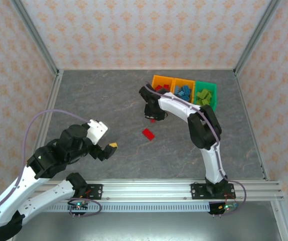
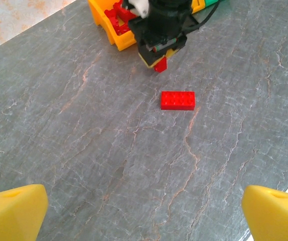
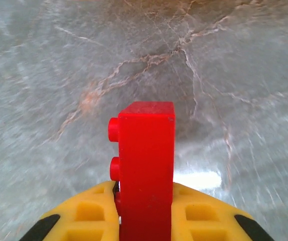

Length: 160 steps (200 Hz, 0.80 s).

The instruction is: Sort the legos into containers by color

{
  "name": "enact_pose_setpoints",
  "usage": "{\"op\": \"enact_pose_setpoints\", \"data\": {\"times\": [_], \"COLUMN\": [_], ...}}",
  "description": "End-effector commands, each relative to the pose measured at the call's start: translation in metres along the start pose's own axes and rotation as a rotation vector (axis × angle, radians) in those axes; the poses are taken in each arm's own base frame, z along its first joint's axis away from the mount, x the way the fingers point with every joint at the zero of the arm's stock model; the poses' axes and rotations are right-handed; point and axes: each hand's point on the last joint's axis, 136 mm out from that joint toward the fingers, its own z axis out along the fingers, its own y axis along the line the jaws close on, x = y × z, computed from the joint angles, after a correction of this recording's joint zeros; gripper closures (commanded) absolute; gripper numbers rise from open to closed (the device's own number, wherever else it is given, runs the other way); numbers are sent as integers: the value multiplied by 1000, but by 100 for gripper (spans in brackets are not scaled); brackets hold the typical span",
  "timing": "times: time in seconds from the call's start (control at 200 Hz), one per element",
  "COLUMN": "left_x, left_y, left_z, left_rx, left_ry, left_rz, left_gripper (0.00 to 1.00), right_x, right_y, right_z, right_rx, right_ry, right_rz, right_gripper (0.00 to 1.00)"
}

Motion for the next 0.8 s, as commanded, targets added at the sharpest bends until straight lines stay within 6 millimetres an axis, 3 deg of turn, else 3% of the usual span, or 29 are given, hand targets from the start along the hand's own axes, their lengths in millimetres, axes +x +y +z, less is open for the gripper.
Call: {"op": "enact_pose_setpoints", "data": {"times": [0.0,0.115,0.235,0.385,0.505,0.566,0.596,0.656,0.796], "left_x": [-1,-3,-3,0,1,0,-1,-3,-14], "left_y": [5,3,3,8,11,10,8,4,-10], "left_z": [2,4,3,-3,-5,-2,1,7,27], "left_rx": [-26,-17,-17,-40,-59,-53,-45,-23,52], "left_ry": [0,2,5,4,-2,-3,2,15,34], "left_rz": [1,6,-2,-28,-42,-44,-43,-41,-18], "left_gripper": [0,0,0,0,0,0,0,0,0], "right_x": [-42,-86,-127,-165,-176,-179,-181,-180,-168], "right_y": [5,-11,-30,-22,-12,-13,-13,-14,-18], "right_z": [-72,-95,-78,-57,-44,-46,-50,-62,-104], "right_rx": [-76,-42,2,-45,-76,-73,-79,-90,-121], "right_ry": [-213,-315,-326,-294,-255,-258,-262,-267,-278], "right_rz": [68,139,203,202,168,162,166,170,155], "right_gripper": [84,84,85,82,72,58,48,39,32]}}
